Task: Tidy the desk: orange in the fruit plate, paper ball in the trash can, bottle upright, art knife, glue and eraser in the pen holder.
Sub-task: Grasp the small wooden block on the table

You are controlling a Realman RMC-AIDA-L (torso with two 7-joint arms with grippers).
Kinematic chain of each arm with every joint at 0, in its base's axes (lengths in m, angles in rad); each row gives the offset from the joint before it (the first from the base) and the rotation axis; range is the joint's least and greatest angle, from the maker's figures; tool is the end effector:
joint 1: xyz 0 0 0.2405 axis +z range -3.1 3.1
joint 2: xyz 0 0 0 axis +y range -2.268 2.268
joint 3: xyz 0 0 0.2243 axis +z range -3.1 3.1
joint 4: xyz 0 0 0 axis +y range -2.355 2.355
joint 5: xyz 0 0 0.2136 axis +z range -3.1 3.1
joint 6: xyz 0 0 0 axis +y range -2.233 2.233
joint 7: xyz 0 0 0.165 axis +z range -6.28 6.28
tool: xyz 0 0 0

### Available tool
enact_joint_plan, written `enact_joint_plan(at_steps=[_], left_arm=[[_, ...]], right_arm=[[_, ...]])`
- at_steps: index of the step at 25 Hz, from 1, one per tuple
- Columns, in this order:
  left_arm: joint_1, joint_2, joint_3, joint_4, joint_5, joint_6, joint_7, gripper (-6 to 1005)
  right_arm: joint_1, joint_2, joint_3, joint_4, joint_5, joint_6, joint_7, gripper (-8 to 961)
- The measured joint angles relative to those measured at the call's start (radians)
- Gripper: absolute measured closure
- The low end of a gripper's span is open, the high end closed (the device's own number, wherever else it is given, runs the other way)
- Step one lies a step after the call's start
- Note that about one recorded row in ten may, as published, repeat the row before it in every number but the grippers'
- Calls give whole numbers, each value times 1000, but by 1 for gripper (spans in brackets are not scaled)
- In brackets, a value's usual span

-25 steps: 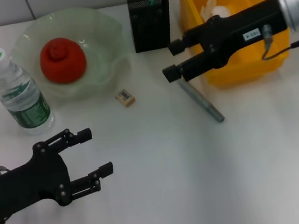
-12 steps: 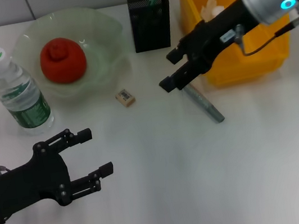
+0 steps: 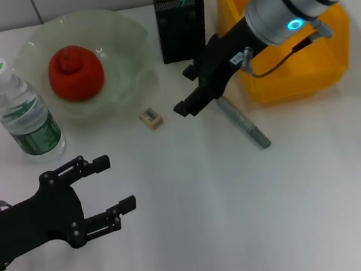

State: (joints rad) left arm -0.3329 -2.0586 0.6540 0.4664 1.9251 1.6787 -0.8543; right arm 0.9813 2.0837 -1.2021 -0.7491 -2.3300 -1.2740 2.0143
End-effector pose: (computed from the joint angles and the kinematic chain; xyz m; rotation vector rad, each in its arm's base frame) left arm -0.2790 0.2496 -0.0152 -2.6617 -0.3227 -0.8150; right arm 0.1071 0.4000 -0.0620 -2.9188 0.4444 -0.1516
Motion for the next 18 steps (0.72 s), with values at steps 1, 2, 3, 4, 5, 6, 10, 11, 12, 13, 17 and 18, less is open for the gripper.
enact_joint_plan(at_steps=[1,2,3,4,5,6,10,11,12,13,17,18], left_arm=[[0,0,0,0,0,0,0,200],[0,0,0,0,0,0,-1,200],[0,0,0,0,0,0,-3,200],[0,0,0,0,0,0,-4,200],[0,0,0,0,0,1,-4,200],[0,0,0,0,0,1,-4,200],[0,0,1,0,0,3,-1,200],[0,-1,1,0,0,1,0,200],[0,-1,1,0,0,1,0,200],[0,-1,1,0,0,0,0,200],[0,-2,1,0,0,-5,2,200],[0,-2,1,0,0,-7,4,200]], right_arm=[[0,0,0,0,0,0,0,149],[4,0,-3,7,1,13,0,150],[9,1,-3,14,4,21,1,150],[13,1,-4,20,6,28,2,150],[24,2,-6,33,14,45,13,150],[24,2,-6,33,14,45,13,150],[67,4,-48,80,17,106,90,150],[67,4,-48,80,17,106,90,150],[76,4,-61,92,17,124,107,150],[84,4,-72,103,17,139,119,150],[121,7,-112,186,23,231,140,150],[129,8,-121,210,34,254,137,150]])
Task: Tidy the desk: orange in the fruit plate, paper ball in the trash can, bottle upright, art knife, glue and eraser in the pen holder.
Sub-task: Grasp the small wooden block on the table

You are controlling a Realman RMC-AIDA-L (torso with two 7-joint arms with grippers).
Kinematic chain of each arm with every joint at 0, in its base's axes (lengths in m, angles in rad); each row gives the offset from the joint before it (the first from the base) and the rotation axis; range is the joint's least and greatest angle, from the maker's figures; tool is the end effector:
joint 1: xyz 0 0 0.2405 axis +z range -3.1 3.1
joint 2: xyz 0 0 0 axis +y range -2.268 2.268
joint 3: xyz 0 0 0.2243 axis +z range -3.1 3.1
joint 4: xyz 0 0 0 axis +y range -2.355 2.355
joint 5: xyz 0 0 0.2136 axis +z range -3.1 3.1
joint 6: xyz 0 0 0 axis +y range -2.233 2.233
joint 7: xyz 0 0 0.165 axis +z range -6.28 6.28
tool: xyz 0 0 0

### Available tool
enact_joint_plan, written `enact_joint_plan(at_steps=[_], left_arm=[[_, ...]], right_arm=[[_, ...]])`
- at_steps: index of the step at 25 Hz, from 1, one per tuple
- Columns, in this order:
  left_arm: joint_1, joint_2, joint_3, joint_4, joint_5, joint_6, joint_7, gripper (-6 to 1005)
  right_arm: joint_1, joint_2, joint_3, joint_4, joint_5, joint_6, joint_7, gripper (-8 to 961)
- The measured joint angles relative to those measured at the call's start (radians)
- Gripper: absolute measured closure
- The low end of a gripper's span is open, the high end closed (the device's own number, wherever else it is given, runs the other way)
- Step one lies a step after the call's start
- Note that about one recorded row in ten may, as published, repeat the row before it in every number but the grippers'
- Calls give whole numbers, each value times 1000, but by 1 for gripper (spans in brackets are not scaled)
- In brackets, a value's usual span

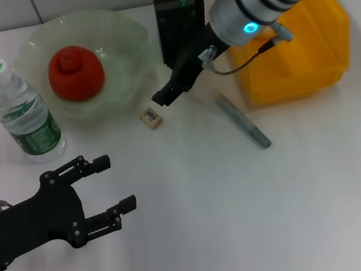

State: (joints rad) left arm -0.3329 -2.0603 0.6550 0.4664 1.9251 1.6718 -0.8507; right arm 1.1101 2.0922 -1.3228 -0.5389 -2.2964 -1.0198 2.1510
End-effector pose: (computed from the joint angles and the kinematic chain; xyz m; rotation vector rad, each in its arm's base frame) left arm -0.2794 0.2501 -0.0161 -2.6599 -0.3210 -0.8080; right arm 0.0983 0.4173 -0.0960 -2.7965 0.5430 -0.1945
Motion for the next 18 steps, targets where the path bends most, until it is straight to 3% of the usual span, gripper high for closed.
enact_joint_plan(at_steps=[12,18], left_arm=[[-1,-3,-1,0,-5,-7,7,200],[-7,-3,-4,0,-6,-7,7,200]], right_arm=[[-2,0,-333,88,325,189,-54,150],[-4,0,-389,97,366,212,-54,150]])
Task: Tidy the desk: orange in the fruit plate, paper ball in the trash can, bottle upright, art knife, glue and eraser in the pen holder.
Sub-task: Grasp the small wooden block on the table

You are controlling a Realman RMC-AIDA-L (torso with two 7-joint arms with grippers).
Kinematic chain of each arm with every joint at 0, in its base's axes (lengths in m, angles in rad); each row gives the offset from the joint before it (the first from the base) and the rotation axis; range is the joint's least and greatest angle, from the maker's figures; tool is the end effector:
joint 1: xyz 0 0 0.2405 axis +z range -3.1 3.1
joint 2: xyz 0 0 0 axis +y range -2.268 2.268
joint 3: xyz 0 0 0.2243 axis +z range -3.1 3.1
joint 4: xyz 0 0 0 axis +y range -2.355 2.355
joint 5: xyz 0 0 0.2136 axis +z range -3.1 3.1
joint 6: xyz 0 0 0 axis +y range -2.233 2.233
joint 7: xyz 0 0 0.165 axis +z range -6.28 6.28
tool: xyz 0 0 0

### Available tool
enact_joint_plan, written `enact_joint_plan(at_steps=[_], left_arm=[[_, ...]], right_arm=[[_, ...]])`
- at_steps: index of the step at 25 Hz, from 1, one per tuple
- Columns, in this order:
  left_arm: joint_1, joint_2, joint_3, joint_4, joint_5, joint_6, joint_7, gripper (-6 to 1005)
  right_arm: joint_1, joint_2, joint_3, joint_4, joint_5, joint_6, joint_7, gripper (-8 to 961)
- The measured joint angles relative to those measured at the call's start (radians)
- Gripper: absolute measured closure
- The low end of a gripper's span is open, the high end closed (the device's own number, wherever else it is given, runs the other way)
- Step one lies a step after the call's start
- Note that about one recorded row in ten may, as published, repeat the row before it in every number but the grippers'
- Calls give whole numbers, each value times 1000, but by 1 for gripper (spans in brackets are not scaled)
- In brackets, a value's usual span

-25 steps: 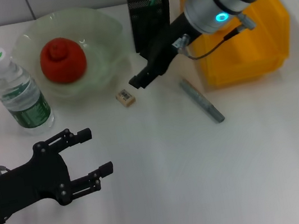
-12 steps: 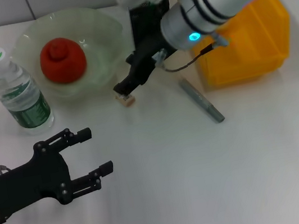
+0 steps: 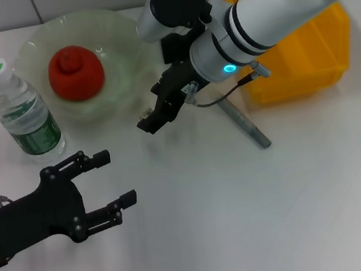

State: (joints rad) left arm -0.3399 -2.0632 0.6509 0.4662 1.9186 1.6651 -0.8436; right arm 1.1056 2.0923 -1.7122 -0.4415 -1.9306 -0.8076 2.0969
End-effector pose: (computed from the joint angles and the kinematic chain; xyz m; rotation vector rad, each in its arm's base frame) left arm -0.2775 0.2535 -0.0162 -2.6490 -0.3069 -0.8097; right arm 0.1053 0.4000 -0.1360 -2.8169 0.4742 -0.1709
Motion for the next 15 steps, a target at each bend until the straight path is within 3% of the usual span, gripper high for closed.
enact_joint_plan(at_steps=[3,6,7,9,10,13,14,15], left_arm=[[-4,0,-3,0,-1,0,-1,200],[-12,0,-5,0,-1,1,-6,200],[-13,0,-5,0,-1,1,-7,200],[-14,0,-6,0,-1,1,-8,200],[-14,0,-7,0,-1,1,-7,200],[-15,0,-8,0,-2,3,-8,201],[-15,0,-8,0,-3,5,-10,201],[-14,1,-9,0,-3,6,-11,201]], right_arm=[[-22,-4,13,-28,3,-22,0,150],[-113,-19,84,-164,-32,-137,11,150],[-113,-19,84,-164,-32,-137,11,150],[-192,-23,202,-273,-105,-238,3,150],[-192,-23,202,-273,-105,-238,3,150],[-298,-19,311,-394,-133,-295,-57,150],[-375,-16,373,-470,-112,-322,-118,150],[-375,-16,373,-470,-112,-322,-118,150]])
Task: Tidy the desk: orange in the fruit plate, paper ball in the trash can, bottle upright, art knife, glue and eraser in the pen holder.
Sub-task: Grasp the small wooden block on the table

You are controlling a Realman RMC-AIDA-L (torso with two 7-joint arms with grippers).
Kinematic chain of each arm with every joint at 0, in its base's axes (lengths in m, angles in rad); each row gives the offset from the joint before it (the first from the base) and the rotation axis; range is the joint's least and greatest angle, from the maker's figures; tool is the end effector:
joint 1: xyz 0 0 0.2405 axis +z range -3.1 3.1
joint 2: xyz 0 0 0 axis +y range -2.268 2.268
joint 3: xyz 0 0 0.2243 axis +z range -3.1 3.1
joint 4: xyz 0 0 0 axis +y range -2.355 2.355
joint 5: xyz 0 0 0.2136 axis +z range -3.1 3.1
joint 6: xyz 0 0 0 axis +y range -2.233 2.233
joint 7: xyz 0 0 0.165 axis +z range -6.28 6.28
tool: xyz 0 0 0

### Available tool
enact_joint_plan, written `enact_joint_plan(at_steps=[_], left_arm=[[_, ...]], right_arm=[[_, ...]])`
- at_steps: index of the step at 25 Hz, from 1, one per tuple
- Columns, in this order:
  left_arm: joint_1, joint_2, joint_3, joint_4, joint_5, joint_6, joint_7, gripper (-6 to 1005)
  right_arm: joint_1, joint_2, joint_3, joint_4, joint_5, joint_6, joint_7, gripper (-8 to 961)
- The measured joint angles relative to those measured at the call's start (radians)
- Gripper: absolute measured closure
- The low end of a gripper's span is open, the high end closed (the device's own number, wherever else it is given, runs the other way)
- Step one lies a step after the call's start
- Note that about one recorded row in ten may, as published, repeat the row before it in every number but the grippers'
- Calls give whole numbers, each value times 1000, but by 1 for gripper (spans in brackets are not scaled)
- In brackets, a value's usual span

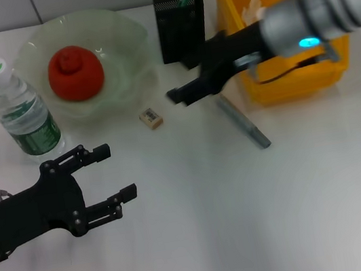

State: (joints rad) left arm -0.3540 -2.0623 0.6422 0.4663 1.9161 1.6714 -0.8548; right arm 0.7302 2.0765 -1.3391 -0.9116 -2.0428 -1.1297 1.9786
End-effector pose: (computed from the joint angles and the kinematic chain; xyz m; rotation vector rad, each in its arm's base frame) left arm -0.2736 0.2578 -0.0143 -2.6456 -0.3028 -0.8271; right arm 0.1239 0.3909 -0.0548 -2.8043 0.5356 0.1851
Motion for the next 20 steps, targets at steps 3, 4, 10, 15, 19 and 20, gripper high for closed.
enact_joint_plan(at_steps=[3,4,10,15,19,20], left_arm=[[2,2,-2,0,0,1,-1,201],[2,2,-3,0,0,2,-1,201],[-27,-5,-3,-48,-44,7,6,201],[-49,-7,-2,-82,-70,4,7,201],[-131,-11,4,-139,-119,-64,-47,201],[-131,-11,4,-139,-119,-64,-47,201]], right_arm=[[-92,2,91,-40,115,-67,-142,150],[-121,2,123,-38,168,-101,-199,150],[-268,-1,318,90,461,-319,-559,150],[-343,-27,550,284,497,-532,-806,150],[-401,-83,598,416,479,-633,-950,150],[-401,-83,598,416,479,-633,-950,150]])
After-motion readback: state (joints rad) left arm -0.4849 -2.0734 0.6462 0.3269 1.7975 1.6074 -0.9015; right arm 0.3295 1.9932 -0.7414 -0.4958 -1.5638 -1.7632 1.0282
